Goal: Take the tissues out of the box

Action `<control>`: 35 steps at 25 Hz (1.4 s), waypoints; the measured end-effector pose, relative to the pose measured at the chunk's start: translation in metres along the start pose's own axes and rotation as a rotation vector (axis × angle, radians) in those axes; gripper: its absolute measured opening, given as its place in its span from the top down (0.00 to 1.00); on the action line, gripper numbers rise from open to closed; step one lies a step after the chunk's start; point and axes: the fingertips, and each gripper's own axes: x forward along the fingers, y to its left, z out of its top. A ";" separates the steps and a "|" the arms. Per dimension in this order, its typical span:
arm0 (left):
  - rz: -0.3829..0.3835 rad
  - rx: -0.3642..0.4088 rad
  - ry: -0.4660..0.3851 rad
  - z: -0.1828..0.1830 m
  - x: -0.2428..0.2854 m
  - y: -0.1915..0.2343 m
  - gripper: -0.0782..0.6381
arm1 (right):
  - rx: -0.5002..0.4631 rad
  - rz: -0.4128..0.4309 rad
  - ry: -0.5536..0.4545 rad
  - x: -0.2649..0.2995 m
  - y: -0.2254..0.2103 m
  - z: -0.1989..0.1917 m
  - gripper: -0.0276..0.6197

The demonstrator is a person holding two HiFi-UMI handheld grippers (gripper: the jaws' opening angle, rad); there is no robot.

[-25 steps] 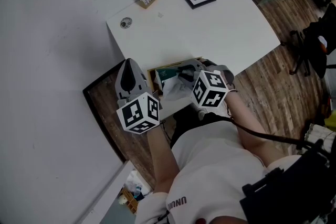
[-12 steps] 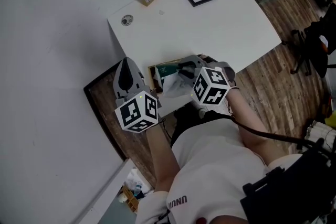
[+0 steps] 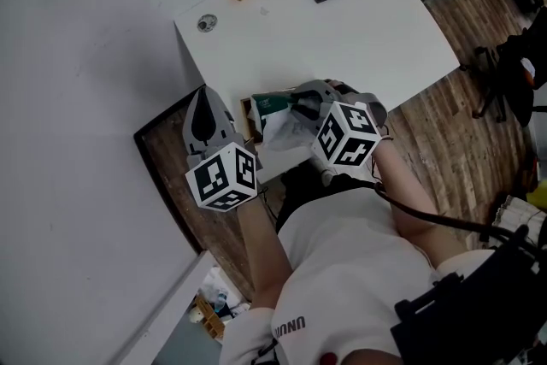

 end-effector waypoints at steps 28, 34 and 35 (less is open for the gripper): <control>-0.022 0.029 0.002 0.004 0.004 -0.003 0.87 | 0.023 -0.135 -0.066 -0.023 -0.039 0.018 0.82; -0.020 0.026 0.004 0.003 0.002 -0.003 0.87 | 0.042 -0.169 -0.078 -0.027 -0.045 0.016 0.82; -0.018 0.026 0.004 0.003 0.002 -0.003 0.87 | 0.043 -0.176 -0.078 -0.027 -0.046 0.016 0.82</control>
